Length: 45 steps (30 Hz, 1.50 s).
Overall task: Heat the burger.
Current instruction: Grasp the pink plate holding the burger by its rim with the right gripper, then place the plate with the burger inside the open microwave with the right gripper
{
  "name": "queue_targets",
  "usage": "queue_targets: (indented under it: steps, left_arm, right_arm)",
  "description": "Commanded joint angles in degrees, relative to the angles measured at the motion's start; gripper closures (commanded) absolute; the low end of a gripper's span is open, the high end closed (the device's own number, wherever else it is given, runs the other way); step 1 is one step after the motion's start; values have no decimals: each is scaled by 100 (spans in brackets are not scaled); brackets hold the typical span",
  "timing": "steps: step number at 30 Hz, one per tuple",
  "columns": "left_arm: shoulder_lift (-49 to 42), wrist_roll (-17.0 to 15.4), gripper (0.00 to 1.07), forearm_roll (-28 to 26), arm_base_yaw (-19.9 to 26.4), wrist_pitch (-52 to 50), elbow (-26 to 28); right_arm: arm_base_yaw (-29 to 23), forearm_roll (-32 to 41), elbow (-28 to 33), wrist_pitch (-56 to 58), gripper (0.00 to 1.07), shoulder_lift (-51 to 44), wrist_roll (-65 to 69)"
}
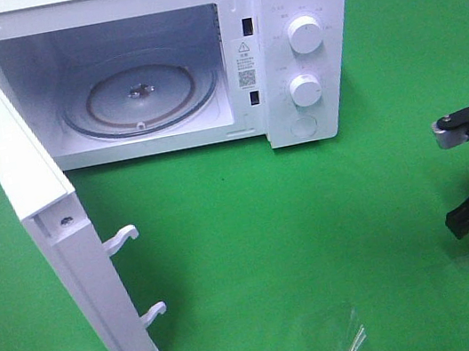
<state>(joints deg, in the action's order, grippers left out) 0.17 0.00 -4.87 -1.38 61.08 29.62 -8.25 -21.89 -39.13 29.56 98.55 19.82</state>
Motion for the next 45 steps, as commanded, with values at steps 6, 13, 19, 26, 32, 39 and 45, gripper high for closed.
queue_targets:
  steps: [6, 13, 19, 26, 32, 39, 45]
  left_arm:
    - [-11, 0, 20, -29, -11, 23, 0]
    - [-11, 0, 20, -29, -11, 23, 0]
    - [-11, 0, 20, -29, -11, 23, 0]
    - [-11, 0, 20, -29, -11, 23, 0]
    - [-11, 0, 20, -29, -11, 23, 0]
    - [-11, 0, 20, -29, -11, 23, 0]
    - [-11, 0, 20, -29, -11, 23, 0]
  right_arm:
    - [-286, -796, 63, 424, 107, -120, 785]
    - [-647, -1318, 63, 710, 107, -218, 1324]
    - [-940, -1473, 63, 997, 107, -372, 1450]
    - [-1272, -1484, 63, 1226, 107, -665, 1450]
    - [-1484, -1518, 63, 1553, 107, -888, 1432]
    - [-1816, -1530, 63, 1742, 107, -1157, 1427]
    - [-2160, -1541, 63, 1988, 107, -1283, 1427]
